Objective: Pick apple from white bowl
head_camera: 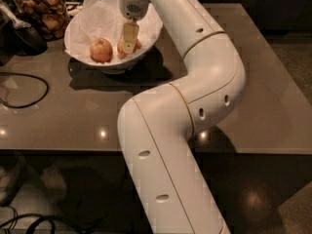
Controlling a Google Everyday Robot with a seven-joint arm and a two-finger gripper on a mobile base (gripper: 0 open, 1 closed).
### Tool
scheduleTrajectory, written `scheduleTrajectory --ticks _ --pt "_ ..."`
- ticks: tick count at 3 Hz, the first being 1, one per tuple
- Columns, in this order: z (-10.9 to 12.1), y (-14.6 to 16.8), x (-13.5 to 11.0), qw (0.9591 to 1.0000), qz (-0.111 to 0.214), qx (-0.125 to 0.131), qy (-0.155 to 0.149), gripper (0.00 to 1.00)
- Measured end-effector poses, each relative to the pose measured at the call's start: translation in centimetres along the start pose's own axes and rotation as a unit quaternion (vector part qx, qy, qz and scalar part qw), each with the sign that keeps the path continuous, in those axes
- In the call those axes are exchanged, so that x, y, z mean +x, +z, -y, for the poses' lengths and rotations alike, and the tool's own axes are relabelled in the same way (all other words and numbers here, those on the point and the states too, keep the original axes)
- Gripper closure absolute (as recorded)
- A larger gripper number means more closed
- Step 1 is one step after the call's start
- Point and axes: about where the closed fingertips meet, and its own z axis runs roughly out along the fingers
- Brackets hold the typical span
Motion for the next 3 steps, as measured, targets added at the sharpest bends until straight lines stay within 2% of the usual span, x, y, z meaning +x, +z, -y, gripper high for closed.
scheduleTrajectory --ticks 3 --pt "-0.36 1.44 0.31 0.9999 -0.004 -0.016 0.004 0.3"
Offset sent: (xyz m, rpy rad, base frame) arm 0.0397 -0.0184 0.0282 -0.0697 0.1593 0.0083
